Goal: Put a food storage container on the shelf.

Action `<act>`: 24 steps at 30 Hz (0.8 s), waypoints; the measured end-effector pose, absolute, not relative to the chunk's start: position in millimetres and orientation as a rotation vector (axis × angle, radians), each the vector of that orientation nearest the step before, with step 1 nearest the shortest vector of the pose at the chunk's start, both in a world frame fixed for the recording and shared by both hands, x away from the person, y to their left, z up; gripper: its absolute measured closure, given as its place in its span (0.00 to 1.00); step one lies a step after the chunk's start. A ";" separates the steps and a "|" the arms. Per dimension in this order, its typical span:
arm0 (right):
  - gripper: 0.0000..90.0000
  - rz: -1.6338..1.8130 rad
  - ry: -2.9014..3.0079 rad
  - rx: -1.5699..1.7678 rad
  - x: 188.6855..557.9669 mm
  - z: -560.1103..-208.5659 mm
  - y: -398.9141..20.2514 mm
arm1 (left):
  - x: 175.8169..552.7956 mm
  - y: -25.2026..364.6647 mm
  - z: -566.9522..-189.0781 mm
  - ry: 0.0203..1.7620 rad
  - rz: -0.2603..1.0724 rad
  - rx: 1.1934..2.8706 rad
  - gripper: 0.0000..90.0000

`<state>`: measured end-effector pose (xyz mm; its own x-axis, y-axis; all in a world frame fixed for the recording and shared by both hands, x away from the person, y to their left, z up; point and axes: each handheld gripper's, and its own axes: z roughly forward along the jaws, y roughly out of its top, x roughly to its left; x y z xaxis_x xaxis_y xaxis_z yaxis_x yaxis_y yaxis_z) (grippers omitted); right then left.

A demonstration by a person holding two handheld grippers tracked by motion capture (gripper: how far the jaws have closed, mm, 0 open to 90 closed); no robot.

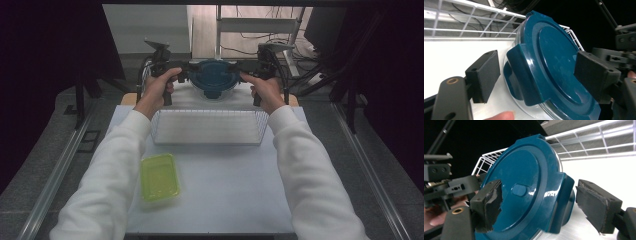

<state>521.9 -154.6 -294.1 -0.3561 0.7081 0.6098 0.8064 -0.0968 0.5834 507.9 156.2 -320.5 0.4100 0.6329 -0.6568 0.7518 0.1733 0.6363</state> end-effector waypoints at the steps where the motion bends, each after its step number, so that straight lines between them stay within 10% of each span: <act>1: 0.22 -1.462 -2.067 -1.718 519.5 -292.0 -154.3 | 506.2 156.9 -319.2 1.280 -0.110 1.527 0.21; 24: 0.26 -1.658 -2.541 -1.324 422.4 -295.0 -188.2 | 392.2 172.1 -321.0 1.126 0.204 1.723 0.26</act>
<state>422.4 -188.2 -295.0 -0.6683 0.6935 0.2690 0.5255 0.1843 0.8306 392.2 172.1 -321.0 0.5479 0.7566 -0.3568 0.5830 -0.0395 0.8115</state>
